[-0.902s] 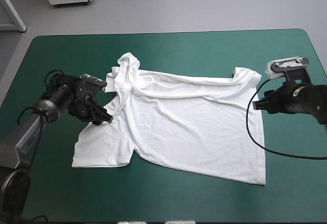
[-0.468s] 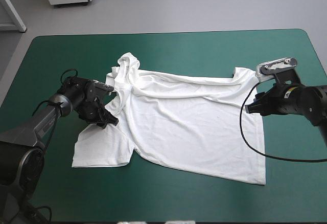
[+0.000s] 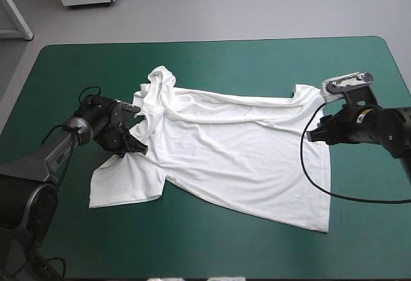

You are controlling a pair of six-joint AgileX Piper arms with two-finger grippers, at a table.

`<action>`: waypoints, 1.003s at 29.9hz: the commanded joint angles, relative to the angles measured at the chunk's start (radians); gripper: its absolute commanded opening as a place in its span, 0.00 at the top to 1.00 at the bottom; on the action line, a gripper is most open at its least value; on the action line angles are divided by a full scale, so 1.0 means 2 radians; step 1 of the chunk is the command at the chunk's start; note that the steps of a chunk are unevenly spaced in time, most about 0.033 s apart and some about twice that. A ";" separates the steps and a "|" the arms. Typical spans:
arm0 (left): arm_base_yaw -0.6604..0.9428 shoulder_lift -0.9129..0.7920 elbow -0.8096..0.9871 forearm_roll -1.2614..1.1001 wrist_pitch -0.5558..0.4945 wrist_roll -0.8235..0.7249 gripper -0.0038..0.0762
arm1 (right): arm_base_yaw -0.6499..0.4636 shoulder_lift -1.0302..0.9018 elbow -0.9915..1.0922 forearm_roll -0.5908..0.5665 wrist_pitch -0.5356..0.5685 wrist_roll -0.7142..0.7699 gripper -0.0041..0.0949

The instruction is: Fold the cloth

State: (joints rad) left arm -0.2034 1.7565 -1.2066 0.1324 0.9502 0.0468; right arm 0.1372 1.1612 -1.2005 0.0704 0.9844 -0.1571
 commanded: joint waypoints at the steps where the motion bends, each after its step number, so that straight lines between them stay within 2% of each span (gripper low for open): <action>1: 0.019 -0.012 -0.025 0.063 0.002 -0.043 0.96 | 0.000 -0.010 -0.013 0.004 -0.027 0.000 0.45; 6: 0.072 -0.010 -0.081 0.065 -0.006 -0.045 0.96 | 0.001 -0.010 -0.013 0.009 -0.033 0.000 0.44; 10: 0.109 0.008 -0.140 0.080 -0.004 -0.042 0.96 | 0.026 -0.008 -0.013 -0.004 -0.034 0.000 0.44; 17: 0.155 0.088 -0.291 0.100 0.024 -0.028 0.96 | 0.082 0.015 -0.015 -0.007 -0.036 0.000 0.47; 24: 0.188 0.172 -0.451 0.097 0.023 -0.023 0.96 | 0.120 0.024 -0.015 -0.031 -0.036 0.000 0.47; 30: 0.211 0.207 -0.489 0.099 -0.002 -0.023 0.96 | 0.133 0.024 -0.015 -0.045 -0.035 0.002 0.47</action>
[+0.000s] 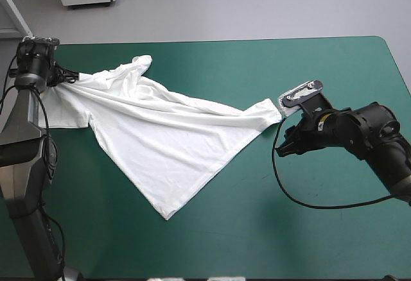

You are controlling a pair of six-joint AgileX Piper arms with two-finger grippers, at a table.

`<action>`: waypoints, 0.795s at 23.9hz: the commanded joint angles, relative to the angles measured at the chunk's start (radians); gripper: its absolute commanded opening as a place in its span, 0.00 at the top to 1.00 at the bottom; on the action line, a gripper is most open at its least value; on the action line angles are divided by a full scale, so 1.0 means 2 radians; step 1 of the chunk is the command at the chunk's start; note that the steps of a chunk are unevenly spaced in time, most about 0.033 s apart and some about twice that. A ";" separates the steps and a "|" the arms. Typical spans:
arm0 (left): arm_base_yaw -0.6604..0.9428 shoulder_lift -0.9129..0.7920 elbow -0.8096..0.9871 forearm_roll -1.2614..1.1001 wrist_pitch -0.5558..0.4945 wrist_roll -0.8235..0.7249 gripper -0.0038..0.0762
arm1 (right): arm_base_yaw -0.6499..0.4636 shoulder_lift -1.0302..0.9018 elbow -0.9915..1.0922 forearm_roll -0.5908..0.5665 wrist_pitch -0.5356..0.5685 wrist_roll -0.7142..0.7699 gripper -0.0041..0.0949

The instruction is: Fold the cloth

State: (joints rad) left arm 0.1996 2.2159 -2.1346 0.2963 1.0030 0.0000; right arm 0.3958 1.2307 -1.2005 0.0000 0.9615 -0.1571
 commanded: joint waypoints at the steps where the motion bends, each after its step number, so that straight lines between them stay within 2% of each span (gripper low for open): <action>1: 0.014 -0.018 -0.025 0.017 -0.033 0.000 0.96 | 0.004 -0.011 -0.015 -0.011 -0.023 0.003 0.47; 7: 0.017 -0.005 -0.026 -0.001 -0.034 0.009 0.96 | 0.005 -0.011 -0.015 -0.011 -0.021 0.003 0.47; 10: 0.017 -0.005 -0.036 -0.037 -0.016 0.030 0.96 | 0.005 -0.011 -0.015 -0.010 -0.020 0.004 0.47; 12: 0.017 -0.006 -0.060 -0.059 0.020 0.040 0.89 | 0.008 -0.011 -0.015 -0.010 -0.017 0.004 0.47; 14: 0.017 -0.016 -0.069 -0.085 0.046 0.050 0.71 | 0.015 -0.011 -0.015 -0.013 -0.017 0.005 0.47; 15: 0.016 -0.027 -0.069 -0.116 0.077 0.064 0.56 | 0.019 -0.011 -0.015 -0.016 -0.017 0.005 0.47; 16: 0.014 -0.034 -0.069 -0.133 0.094 0.067 0.51 | 0.020 -0.011 -0.015 -0.016 -0.017 0.005 0.47; 17: 0.005 -0.047 -0.069 -0.173 0.142 0.093 0.42 | 0.020 -0.011 -0.015 -0.015 -0.023 0.009 0.47; 19: -0.022 -0.078 -0.064 -0.204 0.142 0.099 0.41 | 0.020 -0.011 -0.018 -0.014 -0.027 0.009 0.47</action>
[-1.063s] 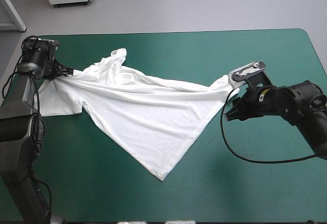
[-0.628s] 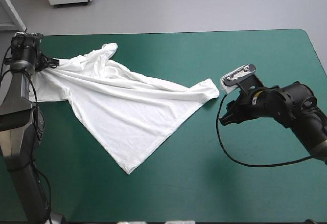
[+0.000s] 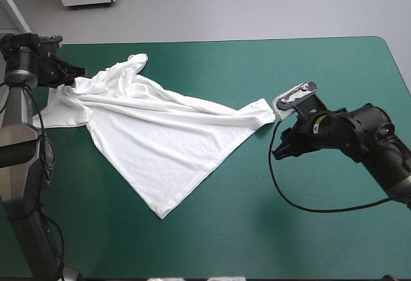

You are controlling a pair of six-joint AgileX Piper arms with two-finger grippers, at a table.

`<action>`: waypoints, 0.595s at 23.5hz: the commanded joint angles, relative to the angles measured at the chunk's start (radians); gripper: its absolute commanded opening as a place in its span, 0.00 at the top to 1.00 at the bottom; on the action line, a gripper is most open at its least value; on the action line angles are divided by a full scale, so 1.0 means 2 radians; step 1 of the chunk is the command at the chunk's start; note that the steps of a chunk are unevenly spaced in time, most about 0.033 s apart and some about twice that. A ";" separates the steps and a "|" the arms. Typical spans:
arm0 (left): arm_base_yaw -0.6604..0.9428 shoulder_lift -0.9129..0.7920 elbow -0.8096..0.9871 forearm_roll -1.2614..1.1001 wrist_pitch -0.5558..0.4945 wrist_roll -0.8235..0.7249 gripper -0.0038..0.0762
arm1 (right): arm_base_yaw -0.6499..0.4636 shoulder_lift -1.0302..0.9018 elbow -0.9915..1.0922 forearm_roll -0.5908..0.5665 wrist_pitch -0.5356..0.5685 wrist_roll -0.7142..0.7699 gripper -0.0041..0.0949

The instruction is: Fold the cloth

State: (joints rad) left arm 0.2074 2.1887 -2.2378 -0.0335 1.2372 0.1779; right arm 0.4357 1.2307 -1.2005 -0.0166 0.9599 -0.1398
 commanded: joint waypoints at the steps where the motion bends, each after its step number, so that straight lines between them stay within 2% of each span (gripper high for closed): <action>1: -0.041 -0.084 -0.012 -0.042 0.025 0.010 0.41 | 0.000 -0.012 -0.023 -0.001 -0.025 0.001 0.47; 5: -0.105 -0.162 0.027 -0.042 0.025 0.005 0.41 | 0.000 -0.016 -0.040 0.008 -0.020 0.001 0.47; 14: -0.177 -0.390 0.353 -0.044 0.026 0.008 0.41 | 0.000 -0.034 -0.040 0.021 -0.015 0.001 0.47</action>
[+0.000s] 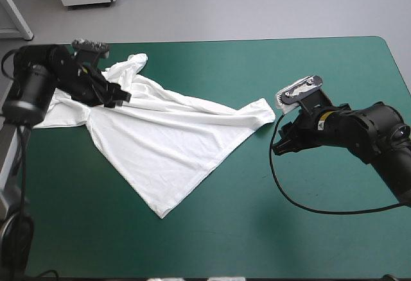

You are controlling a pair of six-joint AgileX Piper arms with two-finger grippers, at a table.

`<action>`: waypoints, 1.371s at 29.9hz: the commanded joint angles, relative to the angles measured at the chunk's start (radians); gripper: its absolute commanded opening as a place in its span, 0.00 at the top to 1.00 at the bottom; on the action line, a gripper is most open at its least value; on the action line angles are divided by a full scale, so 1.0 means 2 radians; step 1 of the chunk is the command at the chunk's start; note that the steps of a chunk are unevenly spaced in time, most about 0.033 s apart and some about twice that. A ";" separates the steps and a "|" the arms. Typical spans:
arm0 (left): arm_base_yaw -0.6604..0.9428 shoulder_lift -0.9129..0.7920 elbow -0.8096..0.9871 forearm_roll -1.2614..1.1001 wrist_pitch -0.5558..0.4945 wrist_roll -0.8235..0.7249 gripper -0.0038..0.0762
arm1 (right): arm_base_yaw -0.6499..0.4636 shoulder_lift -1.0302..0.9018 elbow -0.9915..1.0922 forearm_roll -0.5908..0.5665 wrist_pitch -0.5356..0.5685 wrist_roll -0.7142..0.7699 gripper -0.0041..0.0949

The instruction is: Fold the cloth

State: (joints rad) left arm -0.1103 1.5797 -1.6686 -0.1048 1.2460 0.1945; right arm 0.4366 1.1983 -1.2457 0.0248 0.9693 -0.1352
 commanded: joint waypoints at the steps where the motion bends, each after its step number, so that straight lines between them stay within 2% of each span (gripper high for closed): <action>1: -0.029 -0.111 0.106 -0.008 0.021 0.000 0.41 | 0.000 -0.020 -0.018 0.001 -0.020 -0.001 0.47; 5: -0.074 -0.187 0.197 -0.010 0.021 0.001 0.41 | 0.000 -0.020 -0.018 0.001 -0.013 -0.001 0.47; 9: -0.125 -0.216 0.262 -0.025 0.021 0.002 0.41 | 0.000 -0.020 -0.018 0.001 -0.013 -0.001 0.47; 18: -0.244 -0.164 0.287 0.013 0.020 0.004 0.41 | 0.000 -0.020 -0.018 0.001 -0.013 -0.001 0.47; 22: -0.272 -0.137 0.304 0.017 -0.007 0.005 0.41 | 0.000 -0.020 -0.018 0.001 -0.013 -0.001 0.47; 30: -0.287 -0.131 0.349 0.006 -0.089 0.005 0.41 | 0.000 -0.020 -0.018 -0.002 -0.014 -0.003 0.47; 41: -0.287 -0.125 0.406 0.007 -0.143 0.005 0.41 | 0.000 -0.020 -0.018 -0.005 -0.023 -0.003 0.47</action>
State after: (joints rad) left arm -0.6780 1.3440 -0.8482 -0.0756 0.9902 0.2058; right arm 0.4366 1.1830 -1.2452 0.0214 0.9762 -0.1348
